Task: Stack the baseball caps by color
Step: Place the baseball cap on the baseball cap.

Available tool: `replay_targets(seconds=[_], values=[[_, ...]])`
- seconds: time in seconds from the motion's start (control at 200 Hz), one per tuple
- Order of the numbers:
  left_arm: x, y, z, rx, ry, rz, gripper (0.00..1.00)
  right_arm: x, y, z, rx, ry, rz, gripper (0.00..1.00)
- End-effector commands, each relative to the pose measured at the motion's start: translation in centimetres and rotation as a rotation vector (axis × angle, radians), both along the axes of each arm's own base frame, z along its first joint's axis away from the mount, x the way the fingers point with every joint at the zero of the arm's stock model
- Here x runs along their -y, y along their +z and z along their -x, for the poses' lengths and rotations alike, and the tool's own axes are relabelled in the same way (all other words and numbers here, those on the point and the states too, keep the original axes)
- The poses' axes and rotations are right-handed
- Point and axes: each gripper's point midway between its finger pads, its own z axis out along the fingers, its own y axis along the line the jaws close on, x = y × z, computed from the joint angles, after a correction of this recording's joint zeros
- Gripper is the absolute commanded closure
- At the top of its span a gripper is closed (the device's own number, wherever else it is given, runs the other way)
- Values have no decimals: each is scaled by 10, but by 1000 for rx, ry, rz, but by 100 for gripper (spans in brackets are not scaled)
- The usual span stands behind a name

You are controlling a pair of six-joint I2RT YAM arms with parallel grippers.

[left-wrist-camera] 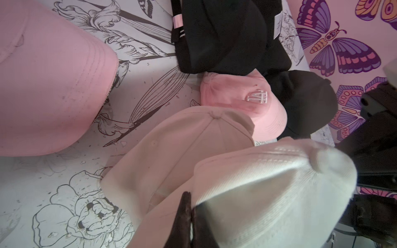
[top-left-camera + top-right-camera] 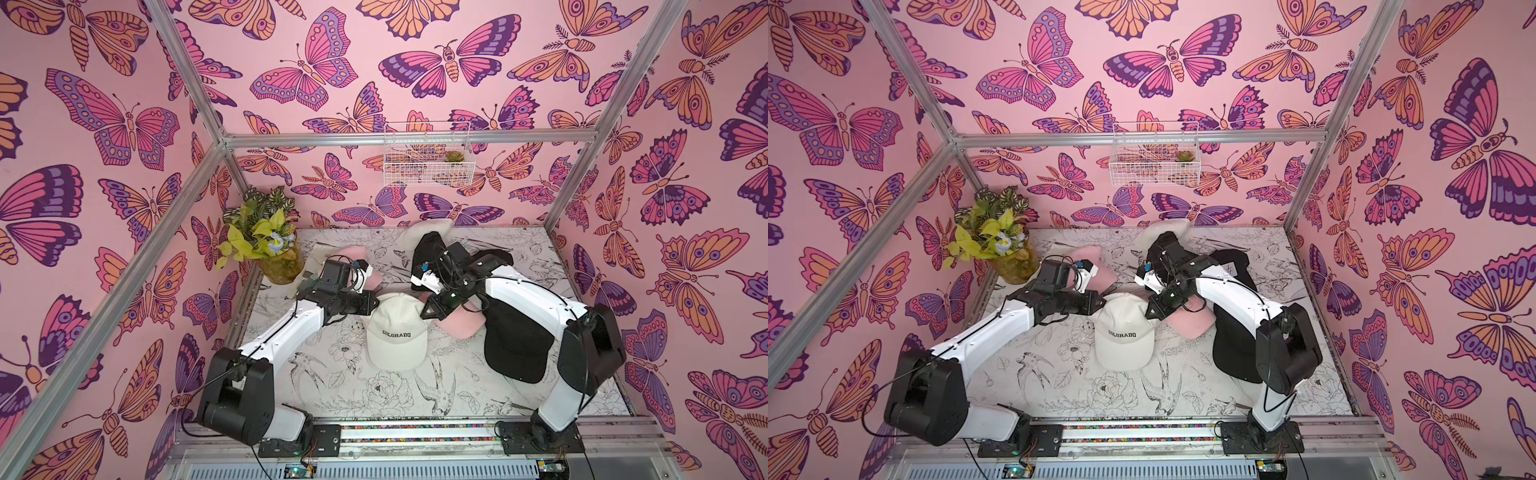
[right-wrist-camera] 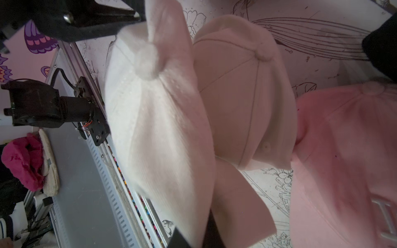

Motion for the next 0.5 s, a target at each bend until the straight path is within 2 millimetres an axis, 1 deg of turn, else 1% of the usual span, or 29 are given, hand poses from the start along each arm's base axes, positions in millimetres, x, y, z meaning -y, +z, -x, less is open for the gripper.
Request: replay_targets(seconds=[0.0, 0.13, 0.27, 0.375, 0.496], values=[[-3, -8, -9, 2, -1, -41, 100, -1, -12, -10, -15, -65, 14, 92], [-2, -21, -17, 2, -9, -58, 100, 2, -24, -13, -22, -98, 38, 91], [1, -36, -22, -8, -15, -56, 100, 12, -48, -23, -3, -177, 108, 89], [-4, -45, -26, -12, 13, -94, 100, 12, -55, -30, 12, -223, 102, 87], [-19, -60, -33, -17, 72, -172, 100, 11, -59, -42, 43, -281, 91, 85]])
